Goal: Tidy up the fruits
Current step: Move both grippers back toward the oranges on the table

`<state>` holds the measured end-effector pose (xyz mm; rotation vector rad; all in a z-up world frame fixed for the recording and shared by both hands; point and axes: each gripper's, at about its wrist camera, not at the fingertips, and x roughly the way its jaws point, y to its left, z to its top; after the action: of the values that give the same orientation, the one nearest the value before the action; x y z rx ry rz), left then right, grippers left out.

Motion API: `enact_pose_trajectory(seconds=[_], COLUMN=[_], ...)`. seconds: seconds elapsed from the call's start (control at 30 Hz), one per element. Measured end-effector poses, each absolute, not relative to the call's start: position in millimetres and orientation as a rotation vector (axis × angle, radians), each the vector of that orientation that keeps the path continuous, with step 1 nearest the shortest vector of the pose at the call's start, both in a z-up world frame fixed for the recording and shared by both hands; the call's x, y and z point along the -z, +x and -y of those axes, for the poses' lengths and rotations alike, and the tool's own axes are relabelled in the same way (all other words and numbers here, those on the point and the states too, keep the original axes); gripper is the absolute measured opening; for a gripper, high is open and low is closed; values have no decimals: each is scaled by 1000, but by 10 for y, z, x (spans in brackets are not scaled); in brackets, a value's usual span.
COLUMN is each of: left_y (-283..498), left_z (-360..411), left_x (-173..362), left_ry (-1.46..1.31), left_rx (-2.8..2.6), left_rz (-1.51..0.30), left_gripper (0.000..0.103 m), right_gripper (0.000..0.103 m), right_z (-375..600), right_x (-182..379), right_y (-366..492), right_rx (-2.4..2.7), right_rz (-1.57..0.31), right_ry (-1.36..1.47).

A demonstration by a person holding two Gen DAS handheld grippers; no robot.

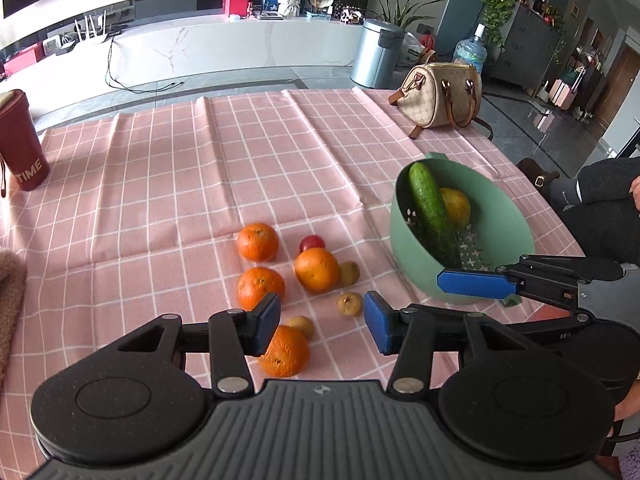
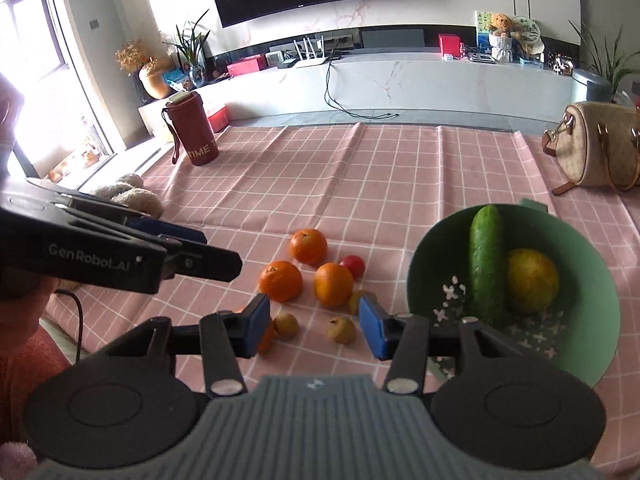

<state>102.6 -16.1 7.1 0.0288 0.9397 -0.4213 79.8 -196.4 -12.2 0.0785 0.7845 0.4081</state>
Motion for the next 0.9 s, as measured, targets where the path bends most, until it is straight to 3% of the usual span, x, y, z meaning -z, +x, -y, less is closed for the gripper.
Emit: enact_pose_trajectory(seconds=[0.17, 0.3, 0.43, 0.8, 0.9], left_y=[955, 963, 1008, 1137, 1158], left_z=[84, 66, -11, 8, -2], left_x=[254, 466, 640, 825, 831], left_ry=[55, 61, 33, 42, 21], left_rx=[423, 430, 413, 421, 436], left_rz=[-984, -1006, -1013, -1026, -1025], left_gripper=[58, 60, 62, 64, 53], right_gripper=[30, 28, 18, 19, 19], right_z=[1806, 1729, 1751, 1723, 1695], right_x=[353, 458, 535, 634, 664], right_y=[717, 720, 806, 1014, 1080], right_rx=[-381, -376, -373, -356, -344], right_rz=[-803, -808, -834, -799, -805], right_ry=[78, 26, 57, 120, 115])
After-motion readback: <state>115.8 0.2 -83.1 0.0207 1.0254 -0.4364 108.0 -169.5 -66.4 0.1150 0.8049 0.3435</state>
